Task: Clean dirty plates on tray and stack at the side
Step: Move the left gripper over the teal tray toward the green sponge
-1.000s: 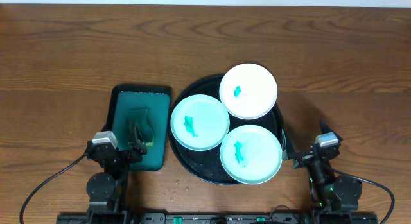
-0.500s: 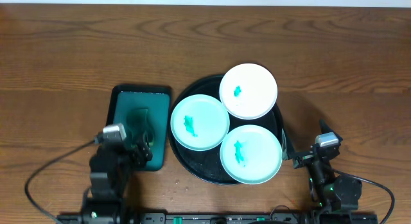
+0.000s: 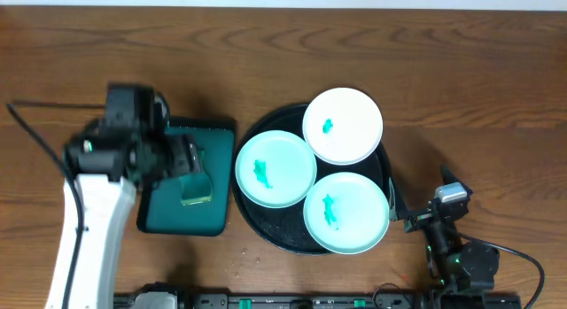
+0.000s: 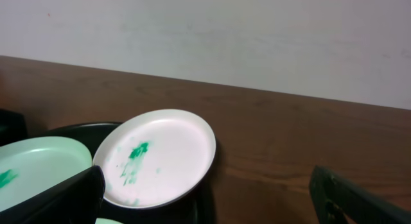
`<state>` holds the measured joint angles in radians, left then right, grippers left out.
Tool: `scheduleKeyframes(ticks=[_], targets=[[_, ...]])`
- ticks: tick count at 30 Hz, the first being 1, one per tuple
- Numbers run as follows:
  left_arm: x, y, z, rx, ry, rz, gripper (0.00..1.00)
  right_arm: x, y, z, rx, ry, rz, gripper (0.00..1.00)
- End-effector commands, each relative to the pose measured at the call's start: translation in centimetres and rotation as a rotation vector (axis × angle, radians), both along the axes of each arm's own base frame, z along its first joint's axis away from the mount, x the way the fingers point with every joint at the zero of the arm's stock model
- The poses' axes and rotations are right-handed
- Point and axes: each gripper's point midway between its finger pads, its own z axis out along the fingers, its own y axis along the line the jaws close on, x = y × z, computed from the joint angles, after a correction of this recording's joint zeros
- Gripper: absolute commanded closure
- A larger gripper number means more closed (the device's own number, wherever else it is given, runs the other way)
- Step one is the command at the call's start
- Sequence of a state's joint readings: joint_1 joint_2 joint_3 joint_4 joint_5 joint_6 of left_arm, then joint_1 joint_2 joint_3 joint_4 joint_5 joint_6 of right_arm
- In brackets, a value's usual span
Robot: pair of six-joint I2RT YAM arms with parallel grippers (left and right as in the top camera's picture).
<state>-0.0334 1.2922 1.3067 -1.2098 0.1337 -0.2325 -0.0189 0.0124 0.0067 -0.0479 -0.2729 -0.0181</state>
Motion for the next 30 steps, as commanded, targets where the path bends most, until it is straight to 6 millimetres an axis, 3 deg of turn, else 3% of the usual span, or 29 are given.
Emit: scheduleKeyframes(ticks=[1, 10, 15, 23, 28, 30], targets=[[0.0, -0.2, 1.2, -0.017, 0.038, 0.001, 0.18, -0.1, 0.3, -0.1, 0.010, 0.005, 0.011, 0.01], [-1.7, -0.1, 0.1, -0.012, 0.121, 0.001, 0.18, -0.1, 0.3, -0.1, 0.010, 0.005, 0.011, 0.01], [-2.0, 0.0, -1.1, -0.007, 0.158, 0.002, 0.18, -0.1, 0.3, -0.1, 0.010, 0.005, 0.011, 0.01], [-1.7, 0.0, -1.3, -0.006, 0.159, -0.002, 0.18, 0.1, -0.3, -0.1, -0.018, -0.001, -0.022, 0.01], [-1.4, -0.1, -1.3, -0.007, 0.146, -0.001, 0.18, -0.9, 2.8, 1.0, 0.005, -0.041, 0.166, 0.01], [-1.3, -0.1, -1.3, -0.007, 0.143, -0.001, 0.18, -1.4, 3.6, 1.3, 0.094, -0.009, 0.214, 0.01]])
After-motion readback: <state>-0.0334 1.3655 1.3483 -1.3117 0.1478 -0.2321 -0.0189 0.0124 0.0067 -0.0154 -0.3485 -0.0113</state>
